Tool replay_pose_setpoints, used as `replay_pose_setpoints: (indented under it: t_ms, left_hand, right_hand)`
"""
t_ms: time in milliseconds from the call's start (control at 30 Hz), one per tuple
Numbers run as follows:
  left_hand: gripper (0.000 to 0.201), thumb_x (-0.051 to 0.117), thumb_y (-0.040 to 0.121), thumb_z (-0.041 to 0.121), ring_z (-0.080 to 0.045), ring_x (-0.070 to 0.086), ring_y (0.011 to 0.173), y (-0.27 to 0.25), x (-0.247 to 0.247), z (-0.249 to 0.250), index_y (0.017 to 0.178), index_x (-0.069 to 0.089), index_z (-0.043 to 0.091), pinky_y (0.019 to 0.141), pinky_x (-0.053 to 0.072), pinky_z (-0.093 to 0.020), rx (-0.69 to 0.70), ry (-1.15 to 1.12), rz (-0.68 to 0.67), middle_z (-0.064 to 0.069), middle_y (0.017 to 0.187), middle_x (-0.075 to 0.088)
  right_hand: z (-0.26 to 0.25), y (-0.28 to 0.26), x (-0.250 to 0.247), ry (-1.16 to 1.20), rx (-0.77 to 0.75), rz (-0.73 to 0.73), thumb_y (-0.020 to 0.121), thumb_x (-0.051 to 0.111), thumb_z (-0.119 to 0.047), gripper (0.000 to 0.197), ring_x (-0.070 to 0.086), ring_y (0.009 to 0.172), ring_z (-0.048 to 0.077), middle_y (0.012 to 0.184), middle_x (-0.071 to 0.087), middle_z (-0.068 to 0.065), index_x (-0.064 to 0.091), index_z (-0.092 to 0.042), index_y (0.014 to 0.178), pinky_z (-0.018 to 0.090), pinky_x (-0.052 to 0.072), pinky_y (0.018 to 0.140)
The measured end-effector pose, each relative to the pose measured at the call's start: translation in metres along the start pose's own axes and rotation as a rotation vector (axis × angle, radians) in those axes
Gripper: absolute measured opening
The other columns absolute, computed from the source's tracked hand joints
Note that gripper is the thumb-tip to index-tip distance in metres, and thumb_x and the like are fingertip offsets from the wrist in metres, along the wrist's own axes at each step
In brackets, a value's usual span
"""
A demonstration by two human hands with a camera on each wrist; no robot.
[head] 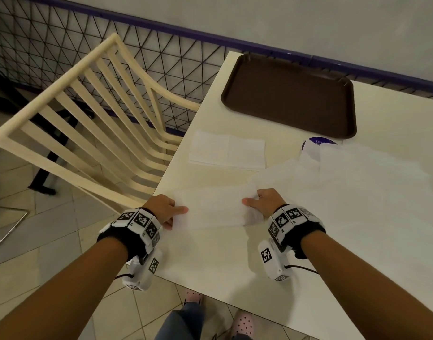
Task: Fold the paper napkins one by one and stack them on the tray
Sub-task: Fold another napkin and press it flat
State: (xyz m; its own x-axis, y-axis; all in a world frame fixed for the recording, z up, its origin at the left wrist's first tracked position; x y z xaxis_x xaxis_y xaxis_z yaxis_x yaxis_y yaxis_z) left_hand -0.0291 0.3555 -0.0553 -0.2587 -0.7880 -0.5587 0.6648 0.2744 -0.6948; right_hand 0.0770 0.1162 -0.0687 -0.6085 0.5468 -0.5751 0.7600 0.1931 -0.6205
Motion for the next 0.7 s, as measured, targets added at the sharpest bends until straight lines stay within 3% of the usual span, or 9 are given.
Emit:
replay_pose_setpoints:
  t_ms: [167, 267, 333, 400, 433, 500, 567, 633, 700]
  left_hand:
    - [0.041, 0.057, 0.089, 0.037, -0.010, 0.056, 0.049, -0.003, 0.001, 0.004, 0.059, 0.046, 0.012, 0.057, 0.043, -0.017, -0.032, 0.058, 0.019, -0.001, 0.058, 0.059]
    - [0.040, 0.056, 0.090, 0.039, -0.014, 0.055, 0.056, -0.008, 0.001, 0.008, 0.062, 0.045, 0.012, 0.059, 0.040, -0.017, -0.033, 0.159, 0.060, -0.001, 0.060, 0.057]
    - [0.029, 0.062, 0.087, 0.034, -0.022, 0.059, 0.075, -0.013, -0.001, 0.014, 0.081, 0.048, 0.009, 0.063, 0.041, -0.023, -0.008, 0.189, 0.142, -0.001, 0.074, 0.056]
    - [0.039, 0.067, 0.084, 0.023, -0.028, 0.058, 0.094, -0.020, 0.000, 0.023, 0.109, 0.043, 0.006, 0.078, 0.044, -0.030, 0.066, 0.182, 0.241, -0.006, 0.099, 0.050]
    - [0.046, 0.068, 0.083, 0.018, -0.028, 0.057, 0.095, -0.024, 0.001, 0.029, 0.117, 0.039, 0.008, 0.081, 0.045, -0.031, 0.136, 0.240, 0.294, -0.007, 0.109, 0.046]
    - [0.050, 0.065, 0.084, 0.011, -0.023, 0.054, 0.096, -0.031, 0.007, 0.043, 0.126, 0.038, 0.017, 0.080, 0.045, -0.028, 0.308, 0.476, 0.396, -0.007, 0.120, 0.041]
    - [0.049, 0.054, 0.088, 0.003, -0.021, 0.048, 0.102, -0.035, 0.017, 0.052, 0.131, 0.040, 0.023, 0.078, 0.040, -0.025, 0.426, 0.687, 0.407, -0.004, 0.128, 0.037]
    - [0.044, 0.046, 0.092, 0.002, -0.022, 0.046, 0.110, -0.034, 0.027, 0.053, 0.132, 0.042, 0.020, 0.081, 0.041, -0.027, 0.421, 0.776, 0.342, -0.003, 0.131, 0.038]
    - [0.038, 0.044, 0.096, 0.017, -0.023, 0.045, 0.115, -0.034, 0.034, 0.052, 0.134, 0.041, 0.017, 0.085, 0.043, -0.030, 0.363, 0.751, 0.290, -0.003, 0.131, 0.039]
  right_hand:
    - [-0.002, -0.003, 0.000, 0.024, -0.029, 0.012, 0.084, 0.066, -0.028, 0.026, 0.048, 0.079, 0.020, 0.082, 0.051, 0.013, 0.060, -0.002, 0.085, 0.026, 0.036, 0.069]
    - [-0.002, -0.004, 0.000, 0.025, -0.025, 0.022, 0.084, 0.067, -0.027, 0.031, 0.048, 0.079, 0.020, 0.079, 0.055, 0.016, 0.057, 0.000, 0.071, 0.025, 0.035, 0.065]
    - [-0.003, -0.004, 0.000, 0.026, -0.016, 0.029, 0.084, 0.067, -0.027, 0.029, 0.047, 0.079, 0.019, 0.082, 0.054, 0.016, 0.058, -0.001, 0.074, 0.025, 0.035, 0.068]
    - [-0.003, -0.003, 0.000, 0.024, -0.003, 0.028, 0.084, 0.066, -0.027, 0.030, 0.046, 0.077, 0.019, 0.074, 0.050, 0.011, 0.050, -0.005, 0.069, 0.025, 0.033, 0.070]
    - [-0.004, -0.003, 0.000, 0.015, 0.001, 0.028, 0.084, 0.066, -0.027, 0.037, 0.044, 0.073, 0.019, 0.066, 0.046, 0.006, 0.043, -0.008, 0.062, 0.025, 0.033, 0.070]
    - [-0.005, -0.004, -0.001, 0.006, 0.007, 0.041, 0.084, 0.066, -0.026, 0.047, 0.039, 0.060, 0.018, 0.058, 0.035, 0.001, 0.032, -0.013, 0.054, 0.024, 0.032, 0.062]
    - [-0.007, -0.004, -0.001, 0.000, 0.008, 0.055, 0.083, 0.067, -0.025, 0.050, 0.034, 0.052, 0.014, 0.056, 0.032, 0.001, 0.029, -0.014, 0.052, 0.024, 0.027, 0.051]
    - [-0.008, -0.004, -0.001, -0.023, 0.009, 0.060, 0.083, 0.067, -0.026, 0.048, 0.039, 0.057, 0.017, 0.058, 0.035, 0.001, 0.031, -0.013, 0.053, 0.024, 0.030, 0.054]
    - [-0.010, -0.004, 0.000, -0.038, 0.015, 0.055, 0.084, 0.066, -0.027, 0.045, 0.044, 0.067, 0.020, 0.062, 0.040, 0.003, 0.034, -0.013, 0.056, 0.023, 0.034, 0.063]
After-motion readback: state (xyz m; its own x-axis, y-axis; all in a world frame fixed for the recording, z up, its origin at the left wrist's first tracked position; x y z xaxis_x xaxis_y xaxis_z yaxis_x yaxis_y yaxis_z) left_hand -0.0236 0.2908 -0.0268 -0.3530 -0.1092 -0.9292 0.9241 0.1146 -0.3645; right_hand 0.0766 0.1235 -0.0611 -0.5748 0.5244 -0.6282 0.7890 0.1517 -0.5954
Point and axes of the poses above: each hand's wrist, its own y-axis towards the middle knuckle, its own x-axis out of the palm, z = x × y, the point moved 4 cm from there along y, towards the middle knuckle
